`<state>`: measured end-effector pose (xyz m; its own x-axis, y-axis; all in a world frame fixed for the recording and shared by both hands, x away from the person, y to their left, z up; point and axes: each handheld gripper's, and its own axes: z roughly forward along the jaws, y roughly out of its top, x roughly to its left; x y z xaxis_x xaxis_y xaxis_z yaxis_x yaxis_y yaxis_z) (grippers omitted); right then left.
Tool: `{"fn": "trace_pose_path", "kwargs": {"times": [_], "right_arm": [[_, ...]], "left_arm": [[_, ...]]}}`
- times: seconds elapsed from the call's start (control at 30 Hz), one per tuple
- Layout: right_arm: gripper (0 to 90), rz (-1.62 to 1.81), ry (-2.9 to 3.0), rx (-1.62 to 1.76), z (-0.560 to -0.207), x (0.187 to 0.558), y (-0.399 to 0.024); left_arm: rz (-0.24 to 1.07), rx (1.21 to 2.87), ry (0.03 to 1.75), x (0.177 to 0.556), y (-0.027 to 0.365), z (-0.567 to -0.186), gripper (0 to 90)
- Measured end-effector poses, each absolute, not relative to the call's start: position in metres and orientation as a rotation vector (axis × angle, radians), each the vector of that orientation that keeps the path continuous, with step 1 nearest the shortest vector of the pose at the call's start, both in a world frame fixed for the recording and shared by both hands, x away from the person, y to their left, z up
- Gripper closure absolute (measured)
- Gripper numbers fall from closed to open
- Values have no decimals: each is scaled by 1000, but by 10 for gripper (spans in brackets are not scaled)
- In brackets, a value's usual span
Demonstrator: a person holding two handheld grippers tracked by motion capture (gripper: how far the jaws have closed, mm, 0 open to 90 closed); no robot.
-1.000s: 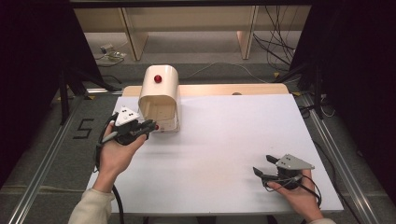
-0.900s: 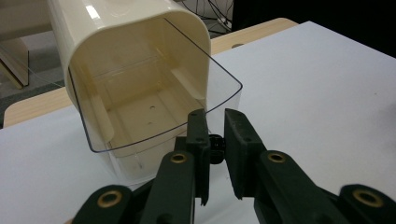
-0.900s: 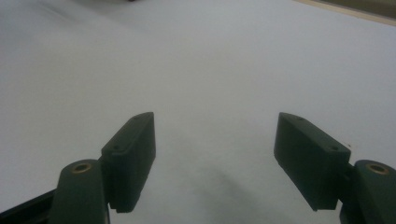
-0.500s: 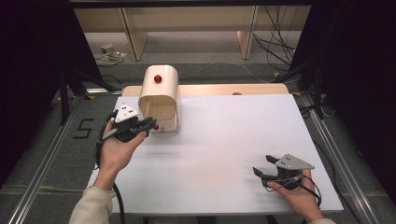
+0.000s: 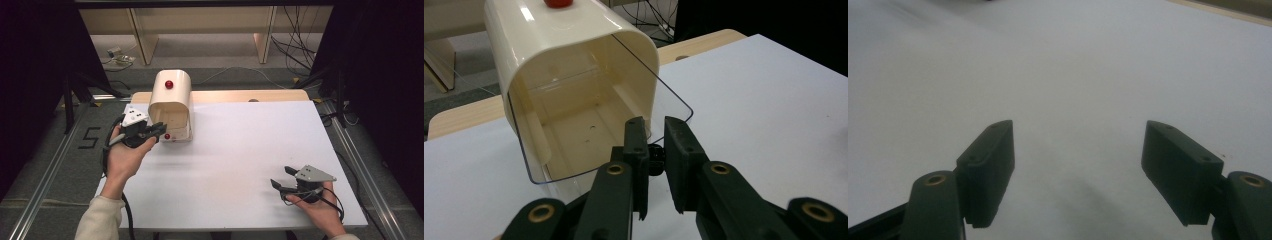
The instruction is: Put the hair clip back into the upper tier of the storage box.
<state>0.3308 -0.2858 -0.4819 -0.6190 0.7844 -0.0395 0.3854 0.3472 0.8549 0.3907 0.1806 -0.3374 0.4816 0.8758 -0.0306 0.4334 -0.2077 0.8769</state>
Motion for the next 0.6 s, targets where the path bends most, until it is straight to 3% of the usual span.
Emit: {"fn": "trace_pose_path", "kwargs": {"times": [0.6], "right_arm": [[302,1189,2171,1018,-482,331,-286]], "left_arm": [[612,1809,1147,407,186,-343,801]]}}
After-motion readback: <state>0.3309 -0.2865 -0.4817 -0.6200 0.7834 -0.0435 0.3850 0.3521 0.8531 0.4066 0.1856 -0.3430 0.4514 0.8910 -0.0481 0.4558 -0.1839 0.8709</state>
